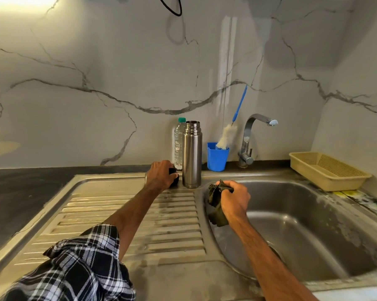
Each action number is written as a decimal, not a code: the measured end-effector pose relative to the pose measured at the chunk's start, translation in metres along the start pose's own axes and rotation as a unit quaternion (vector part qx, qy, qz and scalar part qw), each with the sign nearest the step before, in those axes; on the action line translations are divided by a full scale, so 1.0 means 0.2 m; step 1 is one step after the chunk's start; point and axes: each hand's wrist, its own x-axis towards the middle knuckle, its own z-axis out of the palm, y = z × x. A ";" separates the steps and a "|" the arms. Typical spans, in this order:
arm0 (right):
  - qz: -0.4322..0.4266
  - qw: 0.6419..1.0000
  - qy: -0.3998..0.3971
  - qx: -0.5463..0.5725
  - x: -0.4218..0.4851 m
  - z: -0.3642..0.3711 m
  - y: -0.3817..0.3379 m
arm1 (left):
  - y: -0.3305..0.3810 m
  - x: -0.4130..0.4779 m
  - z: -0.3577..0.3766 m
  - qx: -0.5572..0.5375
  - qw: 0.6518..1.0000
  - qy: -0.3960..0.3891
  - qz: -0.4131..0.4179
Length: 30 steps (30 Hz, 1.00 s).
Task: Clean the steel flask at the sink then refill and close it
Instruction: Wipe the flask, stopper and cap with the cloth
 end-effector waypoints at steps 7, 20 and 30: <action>0.004 1.000 0.000 0.018 -0.01 0.00 -0.02 | -0.15 0.00 -0.03 0.031 0.999 -0.020 -0.033; 0.024 0.999 0.019 0.042 0.00 -0.01 -0.03 | -0.25 -0.19 -0.15 -0.035 0.999 -0.004 -0.034; 0.074 0.994 0.060 -0.048 -0.05 -0.11 -0.04 | 0.21 -0.54 -0.11 -0.209 0.969 -0.091 0.096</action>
